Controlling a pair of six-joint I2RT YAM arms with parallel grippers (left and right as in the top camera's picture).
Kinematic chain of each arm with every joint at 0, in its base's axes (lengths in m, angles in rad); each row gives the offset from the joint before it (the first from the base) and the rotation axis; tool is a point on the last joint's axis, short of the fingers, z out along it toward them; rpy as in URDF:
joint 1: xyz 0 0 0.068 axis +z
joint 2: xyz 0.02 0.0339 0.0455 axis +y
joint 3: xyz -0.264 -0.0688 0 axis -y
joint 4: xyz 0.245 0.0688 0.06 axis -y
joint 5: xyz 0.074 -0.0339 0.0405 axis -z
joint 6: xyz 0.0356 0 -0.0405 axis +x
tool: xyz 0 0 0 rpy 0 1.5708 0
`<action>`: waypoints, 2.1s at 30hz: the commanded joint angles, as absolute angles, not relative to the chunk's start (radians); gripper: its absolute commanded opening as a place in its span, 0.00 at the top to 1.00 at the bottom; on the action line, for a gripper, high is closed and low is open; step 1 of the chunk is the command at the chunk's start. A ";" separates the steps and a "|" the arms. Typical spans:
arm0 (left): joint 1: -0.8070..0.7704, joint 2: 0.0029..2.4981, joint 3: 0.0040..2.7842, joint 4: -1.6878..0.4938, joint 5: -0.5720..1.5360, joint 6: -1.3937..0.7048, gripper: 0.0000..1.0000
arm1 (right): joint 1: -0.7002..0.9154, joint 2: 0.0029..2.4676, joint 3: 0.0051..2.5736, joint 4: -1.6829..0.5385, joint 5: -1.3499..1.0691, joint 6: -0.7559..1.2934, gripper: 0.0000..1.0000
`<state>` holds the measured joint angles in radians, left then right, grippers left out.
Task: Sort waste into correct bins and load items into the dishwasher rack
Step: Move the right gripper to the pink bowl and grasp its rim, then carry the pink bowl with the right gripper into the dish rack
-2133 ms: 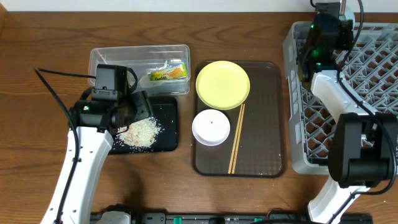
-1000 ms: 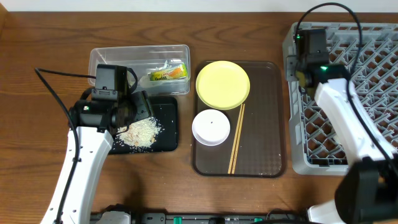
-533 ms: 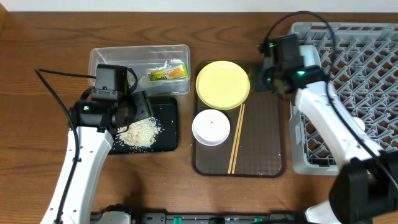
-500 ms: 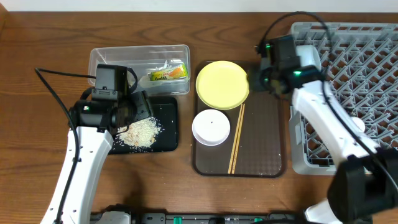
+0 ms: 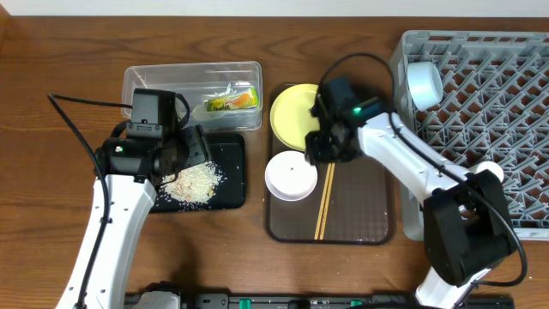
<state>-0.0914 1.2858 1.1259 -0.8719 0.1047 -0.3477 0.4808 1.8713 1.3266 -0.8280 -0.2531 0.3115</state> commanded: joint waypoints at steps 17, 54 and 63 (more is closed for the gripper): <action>-0.087 1.289 1.120 -0.884 0.093 -0.361 0.31 | 0.614 1.958 1.321 -0.831 -0.056 0.490 0.98; -0.087 1.289 1.120 -0.885 0.093 -0.361 0.31 | -0.068 1.722 1.341 0.047 0.893 -0.384 0.99; -0.087 1.289 1.120 -0.886 0.093 -0.360 0.31 | -0.104 1.899 1.341 0.346 1.047 -0.564 0.99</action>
<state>-0.0914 1.2869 1.1213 -0.8833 0.1043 -0.3477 -0.0879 1.8668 1.3342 0.3252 0.9829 -0.4774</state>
